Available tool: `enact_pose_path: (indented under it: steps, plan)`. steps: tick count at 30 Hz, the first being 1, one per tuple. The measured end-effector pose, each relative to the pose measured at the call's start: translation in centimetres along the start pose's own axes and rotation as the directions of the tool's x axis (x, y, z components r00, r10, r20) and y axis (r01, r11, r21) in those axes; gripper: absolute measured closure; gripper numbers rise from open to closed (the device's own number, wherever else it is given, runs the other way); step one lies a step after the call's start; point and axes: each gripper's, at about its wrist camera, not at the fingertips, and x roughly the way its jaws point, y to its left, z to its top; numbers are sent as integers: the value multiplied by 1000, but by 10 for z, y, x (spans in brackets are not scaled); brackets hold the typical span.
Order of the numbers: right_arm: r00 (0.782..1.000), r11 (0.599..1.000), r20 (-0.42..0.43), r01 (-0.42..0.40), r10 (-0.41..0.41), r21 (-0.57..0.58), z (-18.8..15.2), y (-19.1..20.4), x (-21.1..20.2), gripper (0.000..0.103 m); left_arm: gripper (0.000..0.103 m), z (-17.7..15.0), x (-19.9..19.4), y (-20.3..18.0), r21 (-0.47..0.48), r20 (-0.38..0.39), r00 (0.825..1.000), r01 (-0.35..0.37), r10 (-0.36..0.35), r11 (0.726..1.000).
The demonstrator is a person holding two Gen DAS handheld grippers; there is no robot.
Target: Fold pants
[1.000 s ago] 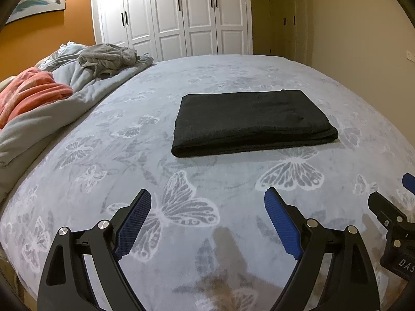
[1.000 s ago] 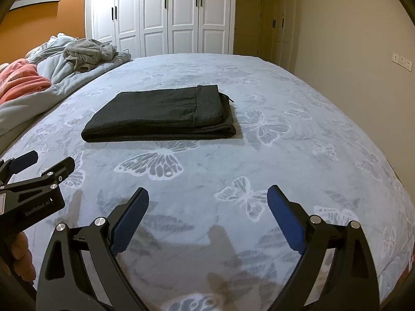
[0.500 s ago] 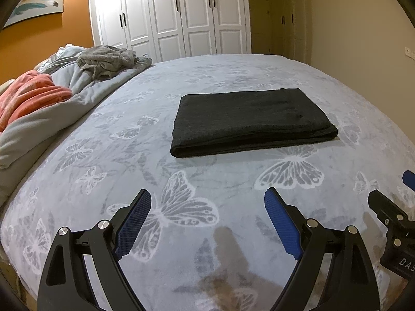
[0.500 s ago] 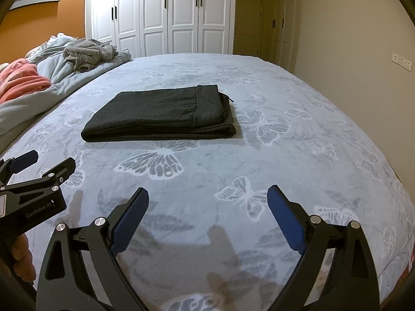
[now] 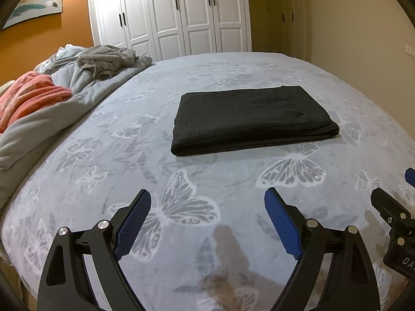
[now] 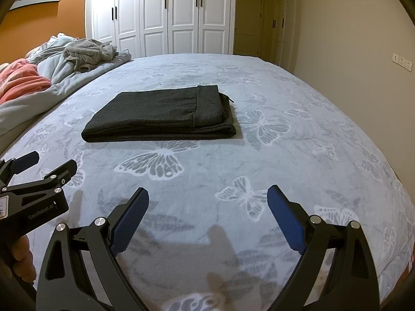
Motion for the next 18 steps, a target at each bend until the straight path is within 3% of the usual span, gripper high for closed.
enact_pose_path:
  steps: [8, 13, 18]
  plan:
    - [1000, 1000, 0, 0, 0, 0, 0, 1, 0, 13, 16, -1, -5, 3, -19, 37, 999, 3, -3, 1000]
    - [1000, 1000, -3, -3, 3, -13, -2, 2, 0, 13, 17, 2, 10, 8, -46, -64, 997, 43, -46, 998]
    - [1000, 1000, -4, -6, 6, -15, -2, 0, 1, 13, 17, 1, 10, 13, -69, -49, 998, 33, -36, 997]
